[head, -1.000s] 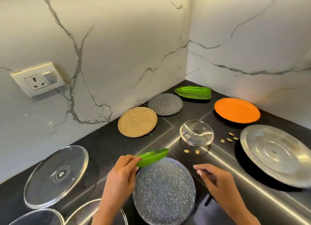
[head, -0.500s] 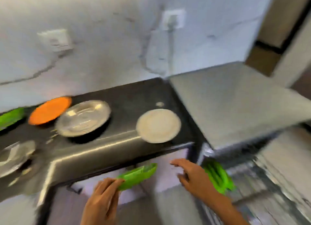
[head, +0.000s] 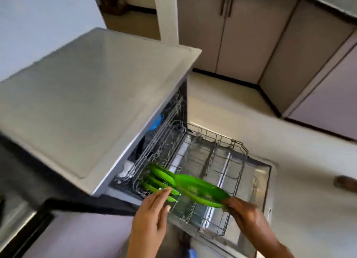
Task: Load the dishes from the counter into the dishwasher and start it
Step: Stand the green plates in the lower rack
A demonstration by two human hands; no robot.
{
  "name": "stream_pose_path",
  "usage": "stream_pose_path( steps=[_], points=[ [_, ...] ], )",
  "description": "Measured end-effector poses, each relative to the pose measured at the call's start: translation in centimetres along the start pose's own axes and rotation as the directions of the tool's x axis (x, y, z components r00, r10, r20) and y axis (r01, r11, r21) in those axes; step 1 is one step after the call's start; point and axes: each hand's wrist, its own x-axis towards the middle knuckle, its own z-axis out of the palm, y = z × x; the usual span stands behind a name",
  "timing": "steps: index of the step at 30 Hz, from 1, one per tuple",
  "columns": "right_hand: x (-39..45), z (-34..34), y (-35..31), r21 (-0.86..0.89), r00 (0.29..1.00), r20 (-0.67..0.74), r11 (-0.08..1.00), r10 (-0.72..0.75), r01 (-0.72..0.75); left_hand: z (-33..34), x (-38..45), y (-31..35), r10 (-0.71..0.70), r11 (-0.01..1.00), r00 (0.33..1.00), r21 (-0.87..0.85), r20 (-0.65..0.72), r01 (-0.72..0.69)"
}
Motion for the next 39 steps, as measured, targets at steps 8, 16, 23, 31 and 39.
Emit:
stream_pose_path(
  steps=[8,16,23,31,39],
  points=[
    [6.3,7.6,13.0,-0.086,0.980,-0.120,0.982,0.156,-0.167,14.9,5.3,-13.7,-0.129,0.940,0.929,0.340,0.348,0.003],
    [15.5,15.4,16.7,0.015,0.980,-0.010,0.979,0.201,-0.201,21.6,10.0,-21.4,-0.320,0.780,0.741,0.609,0.590,-0.148],
    [22.2,19.9,17.9,0.089,0.963,0.219,0.980,0.158,-0.181,22.3,10.7,-22.7,-0.343,0.685,0.725,0.687,0.597,-0.242],
    [26.0,23.4,16.2,0.125,0.916,0.380,0.975,0.127,-0.186,22.0,10.8,-22.5,-0.358,0.694,0.713,0.683,0.603,-0.228],
    [26.7,26.2,15.9,0.004,0.883,0.413,0.969,0.223,-0.247,22.4,10.4,-22.8,-0.338,0.737,0.751,0.656,0.566,-0.163]
  ],
)
